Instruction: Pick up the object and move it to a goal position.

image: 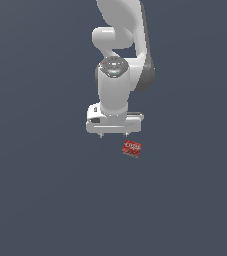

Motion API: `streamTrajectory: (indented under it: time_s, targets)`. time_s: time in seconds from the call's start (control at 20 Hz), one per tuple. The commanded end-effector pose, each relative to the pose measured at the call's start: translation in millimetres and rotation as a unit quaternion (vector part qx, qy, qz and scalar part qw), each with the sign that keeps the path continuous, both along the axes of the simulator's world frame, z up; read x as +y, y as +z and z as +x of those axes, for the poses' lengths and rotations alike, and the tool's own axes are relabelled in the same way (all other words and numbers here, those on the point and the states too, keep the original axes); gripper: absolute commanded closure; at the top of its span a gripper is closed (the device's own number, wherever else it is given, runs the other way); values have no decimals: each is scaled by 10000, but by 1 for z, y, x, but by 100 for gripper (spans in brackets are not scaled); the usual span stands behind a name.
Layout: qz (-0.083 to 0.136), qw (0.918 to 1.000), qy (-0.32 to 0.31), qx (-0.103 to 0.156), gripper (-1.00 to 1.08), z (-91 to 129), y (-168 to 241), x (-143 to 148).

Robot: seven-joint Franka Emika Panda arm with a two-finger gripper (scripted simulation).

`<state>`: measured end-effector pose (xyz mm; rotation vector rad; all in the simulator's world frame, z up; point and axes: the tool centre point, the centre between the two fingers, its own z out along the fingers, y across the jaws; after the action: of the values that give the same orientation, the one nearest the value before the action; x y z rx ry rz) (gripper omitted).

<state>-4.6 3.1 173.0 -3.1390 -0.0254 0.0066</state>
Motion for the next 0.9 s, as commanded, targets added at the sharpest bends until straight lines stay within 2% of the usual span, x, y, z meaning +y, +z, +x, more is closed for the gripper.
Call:
streamTrajectory:
  time_s: [0.0, 0.45, 0.85]
  targets:
    - [0, 10000, 0, 0, -92, 0, 0, 0]
    - [90, 9995, 112, 272, -92, -13, -17, 14]
    - [85, 9994, 206, 266, -92, -13, -18, 15]
